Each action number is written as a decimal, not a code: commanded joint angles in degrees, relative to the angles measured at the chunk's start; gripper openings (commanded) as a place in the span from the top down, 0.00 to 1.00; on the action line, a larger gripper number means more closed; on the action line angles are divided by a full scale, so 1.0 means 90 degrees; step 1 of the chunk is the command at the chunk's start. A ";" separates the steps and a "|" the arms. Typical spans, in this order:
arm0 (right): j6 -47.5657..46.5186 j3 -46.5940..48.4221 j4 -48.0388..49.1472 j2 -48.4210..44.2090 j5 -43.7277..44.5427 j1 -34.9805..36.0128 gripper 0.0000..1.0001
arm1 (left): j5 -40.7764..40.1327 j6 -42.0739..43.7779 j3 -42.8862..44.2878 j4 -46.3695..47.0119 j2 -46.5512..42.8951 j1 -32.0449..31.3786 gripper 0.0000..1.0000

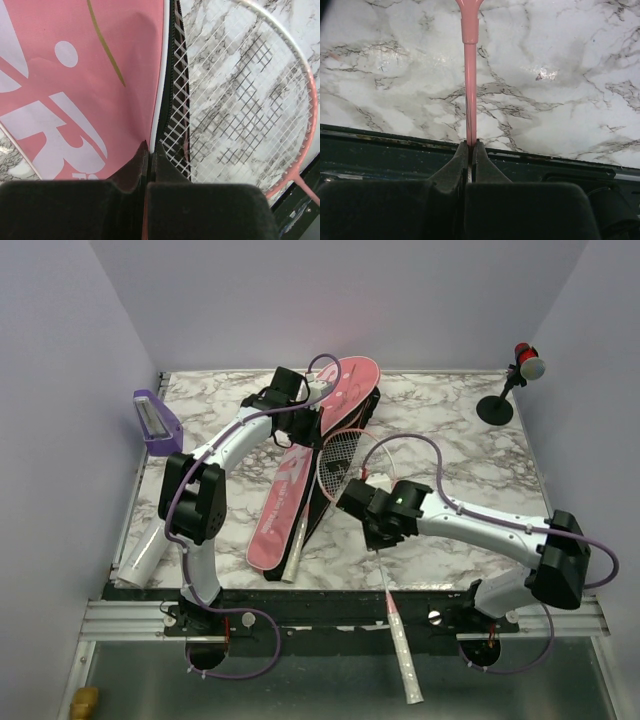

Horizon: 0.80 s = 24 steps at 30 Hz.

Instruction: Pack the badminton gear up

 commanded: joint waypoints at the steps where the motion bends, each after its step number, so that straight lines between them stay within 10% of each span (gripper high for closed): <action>1: -0.0155 0.0337 -0.0064 0.0551 0.0292 0.0191 1.00 | -0.0039 0.0045 0.0083 0.0059 -0.0004 -0.0027 1.00; 24: -0.0127 0.1812 0.1654 0.2573 0.0643 -0.0970 1.00 | 0.0449 -0.0121 -0.0298 -0.0019 -0.0424 -0.0037 1.00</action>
